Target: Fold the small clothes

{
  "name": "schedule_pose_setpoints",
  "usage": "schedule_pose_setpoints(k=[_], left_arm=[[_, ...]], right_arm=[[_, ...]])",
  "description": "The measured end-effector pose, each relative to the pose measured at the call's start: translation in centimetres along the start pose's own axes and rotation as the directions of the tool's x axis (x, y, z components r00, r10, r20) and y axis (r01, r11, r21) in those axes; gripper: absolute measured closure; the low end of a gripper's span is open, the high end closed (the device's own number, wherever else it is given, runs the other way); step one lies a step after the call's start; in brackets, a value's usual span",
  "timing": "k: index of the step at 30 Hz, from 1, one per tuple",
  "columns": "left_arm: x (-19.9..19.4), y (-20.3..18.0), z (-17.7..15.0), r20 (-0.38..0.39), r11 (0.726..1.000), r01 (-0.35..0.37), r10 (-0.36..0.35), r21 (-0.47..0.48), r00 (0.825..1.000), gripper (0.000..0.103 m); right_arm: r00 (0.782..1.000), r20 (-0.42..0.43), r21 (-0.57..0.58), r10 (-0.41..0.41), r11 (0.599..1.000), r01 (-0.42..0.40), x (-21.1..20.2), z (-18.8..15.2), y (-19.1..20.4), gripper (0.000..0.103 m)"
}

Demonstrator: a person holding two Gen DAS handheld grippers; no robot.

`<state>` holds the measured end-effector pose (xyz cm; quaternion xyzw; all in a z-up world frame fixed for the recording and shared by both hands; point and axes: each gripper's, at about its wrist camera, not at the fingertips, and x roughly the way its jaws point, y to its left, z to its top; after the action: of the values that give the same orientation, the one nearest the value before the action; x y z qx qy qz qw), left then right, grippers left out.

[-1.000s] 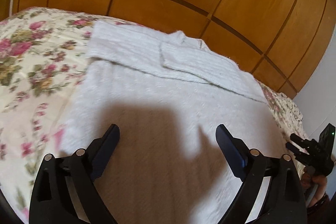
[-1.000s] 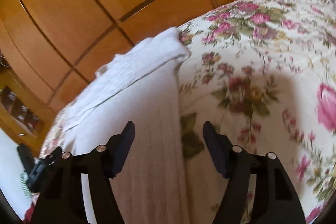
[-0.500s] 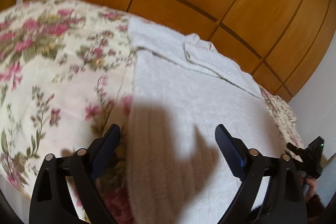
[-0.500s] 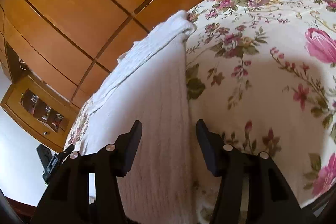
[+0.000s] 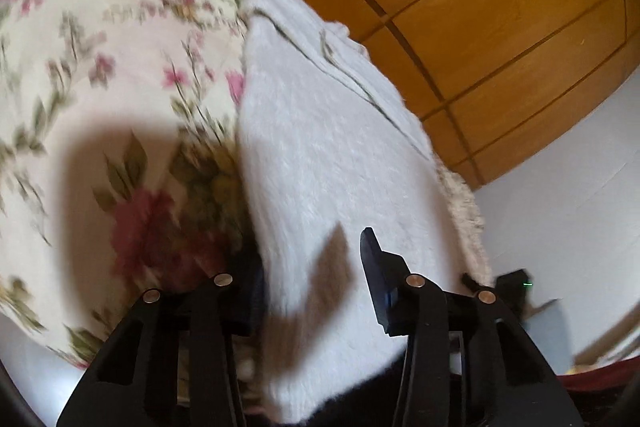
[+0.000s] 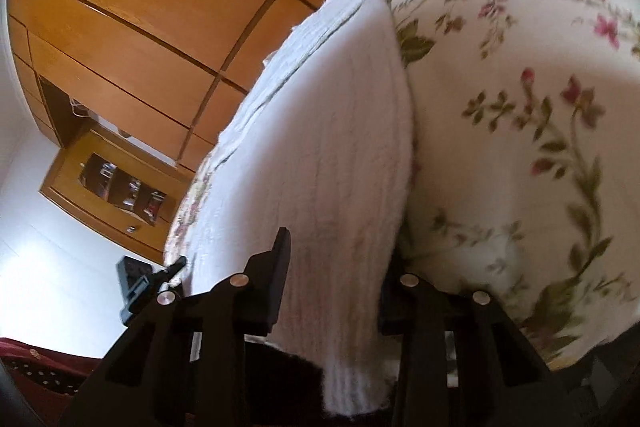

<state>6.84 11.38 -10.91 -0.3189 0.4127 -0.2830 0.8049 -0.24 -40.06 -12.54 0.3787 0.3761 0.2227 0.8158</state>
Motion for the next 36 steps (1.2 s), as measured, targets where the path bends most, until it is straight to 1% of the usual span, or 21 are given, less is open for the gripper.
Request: schedule_pose_setpoints(k=[1, 4, 5, 6, 7, 8, 9, 10, 11, 13, 16, 18, 20, 22, 25, 26, 30, 32, 33, 36], left_arm=[[0.3, -0.1, -0.3, -0.019, 1.0, 0.025, -0.025, 0.001, 1.0, 0.061], [1.2, -0.9, -0.9, -0.046, 0.999, 0.037, -0.036, 0.032, 0.998, 0.061], [1.5, -1.1, -1.0, -0.056, 0.998, 0.05, -0.048, 0.035, 0.997, 0.062], [1.9, -1.4, -1.1, -0.068, 0.997, 0.06, -0.057, 0.041, 0.996, 0.062], [2.4, -1.8, -1.3, -0.085, 0.996, 0.067, -0.062, 0.055, 0.994, 0.062], [2.7, -2.1, -1.4, -0.095, 0.995, 0.066, -0.06, 0.07, 0.994, 0.062], [2.8, -2.5, -1.6, -0.101, 0.994, 0.058, -0.049, 0.088, 0.994, 0.072], [3.2, -2.9, -1.7, -0.121, 0.993, 0.04, -0.027, 0.108, 0.992, 0.093], [3.4, -3.2, -1.8, -0.136, 0.993, 0.025, -0.008, 0.12, 0.991, 0.092], [3.0, -4.1, -1.8, -0.12, 0.987, 0.022, -0.003, 0.157, 0.993, 0.094], [1.3, -5.8, -1.3, -0.066, 0.98, 0.063, -0.052, 0.187, 0.996, 0.095], [0.0, -6.7, -0.9, -0.027, 0.976, 0.087, -0.083, 0.201, 0.996, 0.096], [-1.6, -7.4, -0.5, 0.015, 0.971, 0.119, -0.124, 0.21, 0.992, 0.098], [-2.6, -7.9, -0.4, 0.036, 0.966, 0.147, -0.158, 0.214, 0.987, 0.098], [-3.8, -8.7, -0.6, 0.051, 0.957, 0.179, -0.196, 0.227, 0.979, 0.098], [-4.2, -9.0, -0.6, 0.054, 0.954, 0.192, -0.21, 0.232, 0.976, 0.098], [-5.8, -10.1, -0.7, 0.066, 0.94, 0.225, -0.249, 0.255, 0.966, 0.098], [-6.7, -10.4, -0.7, 0.061, 0.932, 0.262, -0.285, 0.252, 0.956, 0.098], [-7.1, -10.6, -0.8, 0.065, 0.927, 0.275, -0.3, 0.254, 0.952, 0.098], [-8.4, -10.7, -1.0, 0.067, 0.918, 0.299, -0.326, 0.259, 0.943, 0.098]], right_arm=[[1.0, -0.002, 0.001, 0.003, 1.0, -0.003, 0.2, 0.1, 0.0, 0.069], [1.0, -0.008, -0.008, 0.003, 1.0, -0.003, 0.5, 0.3, 0.1, 0.069], [1.0, -0.009, -0.017, -0.003, 1.0, 0.003, 0.6, 0.4, 0.3, 0.072], [1.0, -0.007, -0.025, -0.015, 1.0, 0.014, 0.6, 0.5, 0.5, 0.076], [1.0, -0.006, -0.035, -0.024, 0.999, 0.024, 0.8, 0.4, 0.6, 0.087], [0.999, -0.008, -0.047, -0.033, 0.998, 0.033, 1.0, 0.4, 0.8, 0.094], [0.999, -0.008, -0.063, -0.038, 0.997, 0.037, 1.1, 0.2, 1.1, 0.095], [0.999, -0.006, -0.072, -0.032, 0.997, 0.032, 1.2, 0.2, 1.3, 0.096], [1.0, -0.006, -0.078, -0.018, 0.997, 0.018, 1.2, 0.1, 1.4, 0.096], [1.0, -0.006, -0.086, 0.027, 0.996, -0.027, 0.9, 0.1, 1.9, 0.097], [0.995, 0.019, -0.1, 0.099, 0.99, -0.097, 0.0, 0.5, 3.0, 0.097], [0.986, 0.043, -0.105, 0.158, 0.983, -0.153, -0.8, 0.8, 3.6, 0.097], [0.976, 0.062, -0.103, 0.207, 0.974, -0.2, -1.3, 1.1, 4.0, 0.097], [0.961, 0.079, -0.096, 0.264, 0.962, -0.256, -1.6, 1.6, 4.3, 0.097], [0.945, 0.092, -0.107, 0.315, 0.946, -0.305, -2.4, 1.9, 5.0, 0.097], [0.935, 0.098, -0.114, 0.341, 0.937, -0.33, -2.7, 1.9, 5.4, 0.097], [0.916, 0.114, -0.156, 0.385, 0.917, -0.366, -4.2, 2.2, 6.7, 0.097], [0.908, 0.119, -0.17, 0.402, 0.909, -0.381, -5.0, 2.1, 7.1, 0.097], [0.898, 0.125, -0.178, 0.421, 0.9, -0.397, -5.7, 1.9, 7.2, 0.097], [0.884, 0.136, -0.186, 0.448, 0.888, -0.421, -7.4, 1.3, 7.3, 0.097]])
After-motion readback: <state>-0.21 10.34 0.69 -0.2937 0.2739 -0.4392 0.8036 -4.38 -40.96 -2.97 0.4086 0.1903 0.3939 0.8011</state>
